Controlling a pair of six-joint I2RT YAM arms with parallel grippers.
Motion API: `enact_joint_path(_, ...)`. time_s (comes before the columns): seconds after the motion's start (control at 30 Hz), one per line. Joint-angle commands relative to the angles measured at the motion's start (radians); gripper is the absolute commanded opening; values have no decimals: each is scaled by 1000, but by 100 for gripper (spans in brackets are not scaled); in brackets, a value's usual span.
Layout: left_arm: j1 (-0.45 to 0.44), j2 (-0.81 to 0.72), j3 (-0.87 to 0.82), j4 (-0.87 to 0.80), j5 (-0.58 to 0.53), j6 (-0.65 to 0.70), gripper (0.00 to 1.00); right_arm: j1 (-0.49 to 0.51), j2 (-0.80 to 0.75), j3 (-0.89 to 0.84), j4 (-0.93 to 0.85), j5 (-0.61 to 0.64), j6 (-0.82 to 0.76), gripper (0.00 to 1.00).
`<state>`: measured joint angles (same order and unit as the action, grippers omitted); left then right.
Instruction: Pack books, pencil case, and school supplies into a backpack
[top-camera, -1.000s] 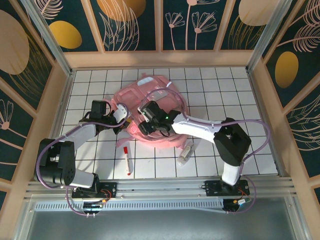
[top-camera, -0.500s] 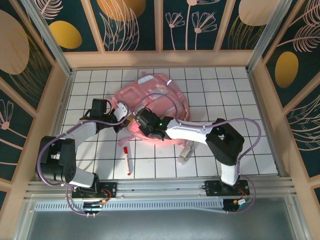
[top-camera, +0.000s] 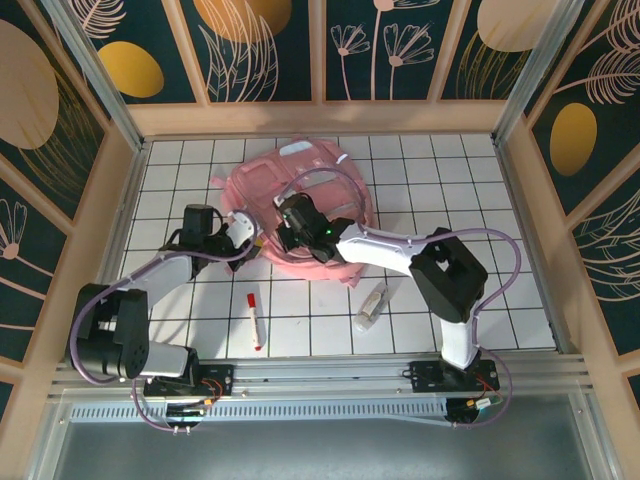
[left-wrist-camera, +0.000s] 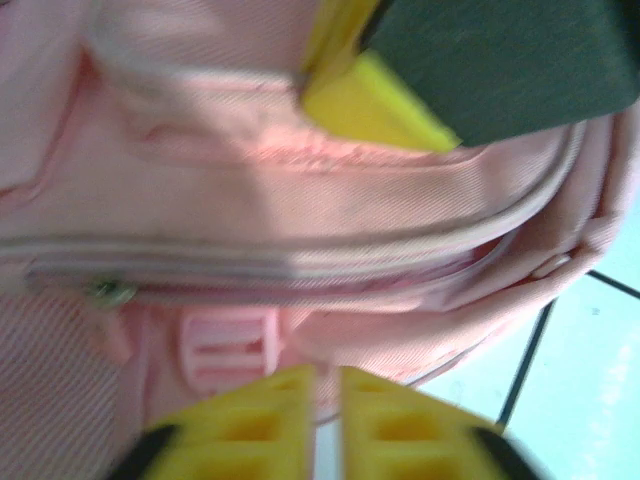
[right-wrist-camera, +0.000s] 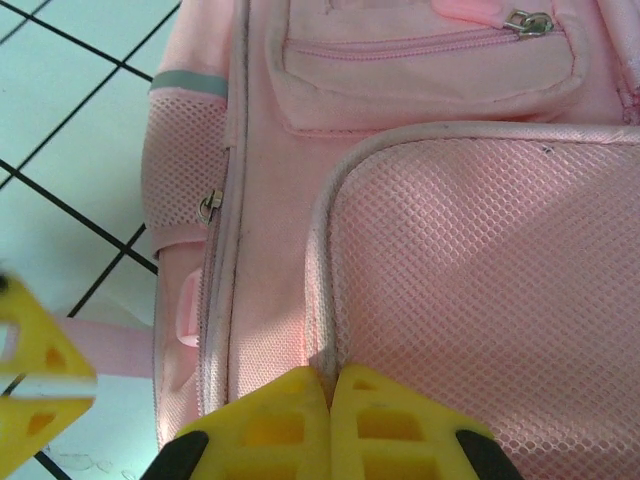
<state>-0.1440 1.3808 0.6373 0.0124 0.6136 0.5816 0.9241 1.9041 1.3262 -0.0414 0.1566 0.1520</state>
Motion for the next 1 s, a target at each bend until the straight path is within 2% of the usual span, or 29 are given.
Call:
enact_joint_path(0.0, 85, -52, -1, 42, -64, 39, 58, -29, -66, -33, 100, -58, 7, 0)
enact_joint_path(0.03, 102, -48, 2, 47, -86, 79, 64, -37, -85, -61, 109, -77, 1, 0)
enact_joint_path(0.1, 113, -14, 23, 45, -118, 153, 66, -53, -107, -95, 111, -98, -2, 0)
enact_joint_path(0.27, 107, 120, 97, 74, 51, 212, 66, -63, -124, -110, 102, -116, -3, 0)
enact_joint_path(0.43, 51, 179, 146, 66, 58, 257, 66, -64, -124, -92, 98, -135, 7, 0)
enact_joint_path(0.53, 13, 223, 184, 49, -24, 264, 65, -64, -137, -94, 104, -135, 15, 0)
enact_joint_path(0.67, 9, 263, 190, 116, -42, 223, 63, -63, -150, -101, 99, -135, 24, 0)
enact_joint_path(0.73, 0, 280, 185, 147, -87, 212, 61, -64, -157, -105, 96, -135, 27, 0)
enact_joint_path(0.83, -22, 305, 204, 127, -124, 232, 59, -64, -165, -108, 91, -135, 29, 0)
enact_joint_path(0.9, -30, 315, 207, 145, -147, 213, 56, -64, -171, -107, 88, -135, 30, 0)
enact_joint_path(0.97, -32, 319, 192, 198, -125, 188, 49, -65, -176, -106, 89, -135, 30, 0)
